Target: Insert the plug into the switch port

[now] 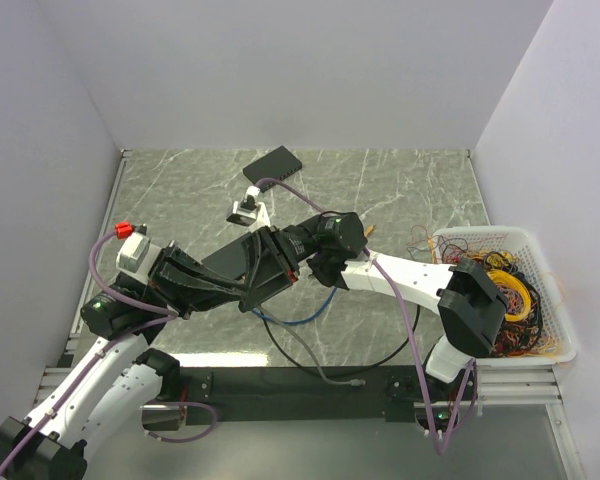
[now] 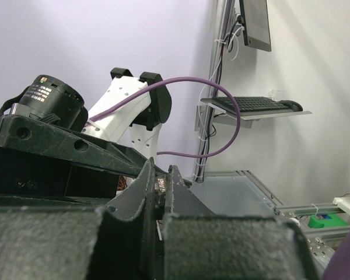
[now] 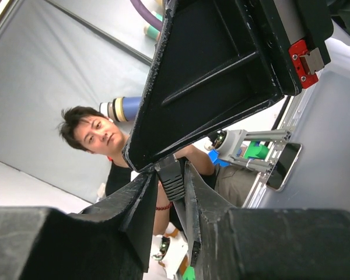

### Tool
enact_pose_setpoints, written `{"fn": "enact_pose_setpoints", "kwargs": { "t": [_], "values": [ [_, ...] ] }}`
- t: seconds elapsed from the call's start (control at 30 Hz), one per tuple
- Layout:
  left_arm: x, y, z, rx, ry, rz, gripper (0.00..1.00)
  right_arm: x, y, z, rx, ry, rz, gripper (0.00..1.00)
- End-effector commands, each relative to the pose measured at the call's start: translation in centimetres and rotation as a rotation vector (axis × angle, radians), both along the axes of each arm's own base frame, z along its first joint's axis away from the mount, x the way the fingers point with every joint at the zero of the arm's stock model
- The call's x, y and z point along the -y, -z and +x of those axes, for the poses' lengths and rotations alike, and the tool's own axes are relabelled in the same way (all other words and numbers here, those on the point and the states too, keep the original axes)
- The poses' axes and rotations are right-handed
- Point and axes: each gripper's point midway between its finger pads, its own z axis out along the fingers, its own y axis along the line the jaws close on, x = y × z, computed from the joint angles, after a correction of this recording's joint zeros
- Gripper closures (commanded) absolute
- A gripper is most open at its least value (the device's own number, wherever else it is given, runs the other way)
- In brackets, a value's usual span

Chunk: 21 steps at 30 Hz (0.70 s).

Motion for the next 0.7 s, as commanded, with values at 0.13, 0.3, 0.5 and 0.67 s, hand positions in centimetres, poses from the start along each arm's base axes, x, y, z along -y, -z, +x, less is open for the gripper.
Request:
{"fn": "enact_pose_setpoints", "kwargs": {
  "t": [0.13,0.3,0.5,0.67],
  "values": [
    [-3.0,-2.5,-6.9,0.508,0.001,-0.22,0.99,3.8,-2.9,-2.2,0.259,0.017,0.416,0.6],
    [-3.2,-2.6,-7.2,0.518,0.003,-0.221,0.99,3.9,-3.1,-2.3,0.262,0.016,0.422,0.6],
    [-3.4,-2.7,-7.9,0.531,0.007,-0.229,0.99,3.9,-3.1,-2.3,0.258,0.025,0.429,0.73],
    [-3.5,-2.7,-8.1,0.533,0.004,-0.226,0.99,3.9,-3.1,-2.2,0.251,0.029,0.428,0.76]
  ]
}}
